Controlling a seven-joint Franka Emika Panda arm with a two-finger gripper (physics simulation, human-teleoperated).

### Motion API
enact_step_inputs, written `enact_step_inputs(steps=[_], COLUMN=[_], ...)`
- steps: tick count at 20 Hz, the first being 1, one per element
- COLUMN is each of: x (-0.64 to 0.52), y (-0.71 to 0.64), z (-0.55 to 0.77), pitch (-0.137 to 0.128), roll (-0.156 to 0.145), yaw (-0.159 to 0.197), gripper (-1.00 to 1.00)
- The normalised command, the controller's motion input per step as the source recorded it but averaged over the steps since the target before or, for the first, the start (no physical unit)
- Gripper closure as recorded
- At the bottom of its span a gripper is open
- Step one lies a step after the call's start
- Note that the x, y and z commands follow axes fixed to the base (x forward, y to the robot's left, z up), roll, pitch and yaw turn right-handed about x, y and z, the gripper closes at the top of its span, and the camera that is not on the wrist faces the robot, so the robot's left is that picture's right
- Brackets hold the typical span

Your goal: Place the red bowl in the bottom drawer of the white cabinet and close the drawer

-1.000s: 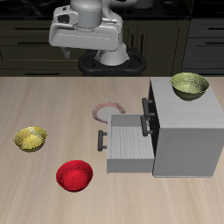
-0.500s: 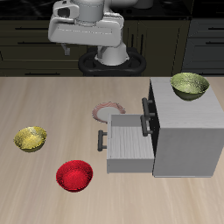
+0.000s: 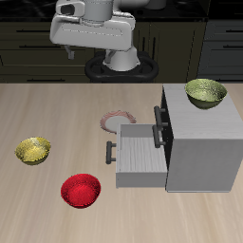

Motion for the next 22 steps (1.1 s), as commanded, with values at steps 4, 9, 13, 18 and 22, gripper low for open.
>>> enact_step_inputs(steps=[4, 9, 13, 18, 22], x=[0.14, 0.23, 0.26, 0.24, 0.27], y=[-0.10, -0.15, -0.11, 0.05, 0.14], z=[0.15, 0.14, 0.10, 0.06, -0.09], pitch=[-0.012, -0.007, -0.016, -0.039, 0.004], roll=[-0.038, -0.032, -0.013, 0.011, 0.024], yaw=[0.019, 0.004, -0.029, -0.019, -0.020], gripper=[-1.00, -1.00, -1.00, -1.00, -1.00])
